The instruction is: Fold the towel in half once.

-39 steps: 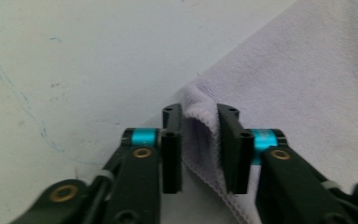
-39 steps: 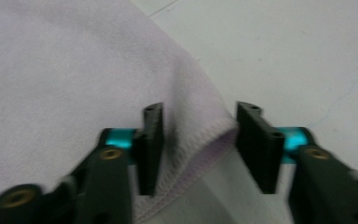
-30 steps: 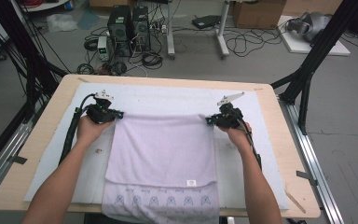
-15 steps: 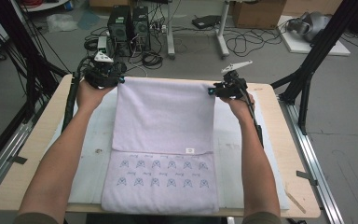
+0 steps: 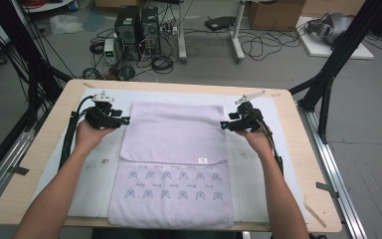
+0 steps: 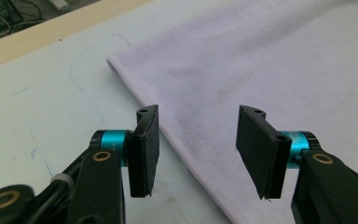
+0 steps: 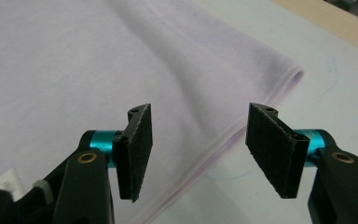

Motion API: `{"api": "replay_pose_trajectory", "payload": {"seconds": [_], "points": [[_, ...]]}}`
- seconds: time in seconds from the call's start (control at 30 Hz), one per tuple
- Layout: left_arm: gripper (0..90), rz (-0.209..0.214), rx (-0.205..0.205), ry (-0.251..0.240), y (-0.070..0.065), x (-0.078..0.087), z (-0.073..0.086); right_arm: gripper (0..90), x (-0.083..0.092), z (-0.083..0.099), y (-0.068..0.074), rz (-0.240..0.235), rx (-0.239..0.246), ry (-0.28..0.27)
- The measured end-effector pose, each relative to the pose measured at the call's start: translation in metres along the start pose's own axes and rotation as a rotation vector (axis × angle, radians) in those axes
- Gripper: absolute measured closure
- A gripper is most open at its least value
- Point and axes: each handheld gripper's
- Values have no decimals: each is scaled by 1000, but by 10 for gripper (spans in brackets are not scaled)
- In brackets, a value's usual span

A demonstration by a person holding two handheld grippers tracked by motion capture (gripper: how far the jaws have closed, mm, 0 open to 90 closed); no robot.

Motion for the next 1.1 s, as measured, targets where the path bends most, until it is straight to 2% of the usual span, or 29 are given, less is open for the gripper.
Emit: {"api": "replay_pose_trajectory", "payload": {"seconds": [0.07,0.13,0.23,0.27,0.3,0.33,0.4,0.53,0.63,0.67,0.73,0.8,0.97,1.1], "points": [[493,5,-17,3,-6,3,6,409,6,9,9,2,11,-4],[491,23,-25,5,-13,7,14,421,10,17,17,-16,12,-30],[509,43,-33,-7,-20,14,25,483,14,29,28,-30,40,-15],[523,53,-30,-13,-23,15,30,485,13,35,33,-23,65,4],[555,68,-38,-10,-26,17,34,510,13,39,37,-38,70,16],[598,80,-43,-6,-29,19,39,534,13,43,40,-57,79,11],[608,98,-44,-13,-33,22,47,545,15,50,47,-65,89,3],[622,127,-56,-12,-42,27,57,551,16,58,58,-95,107,3],[634,140,-65,-14,-47,30,62,544,18,57,65,-139,106,10],[637,143,-79,-13,-49,31,64,543,19,57,68,-142,108,4],[641,145,-86,-15,-52,32,68,551,23,60,76,-126,146,-43],[640,149,-78,-19,-52,30,72,547,24,64,78,-127,136,-37],[636,151,-84,9,-51,23,74,547,19,78,77,-109,112,-44],[660,140,-102,37,-52,19,75,569,11,80,76,-129,104,-24]]}}
Point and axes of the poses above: each handheld gripper's, and its own axes: x roughly backward along the jaws, z roughly out of its underside, y roughly to its left, and after that the axes turned 2 degrees about x, right-handed
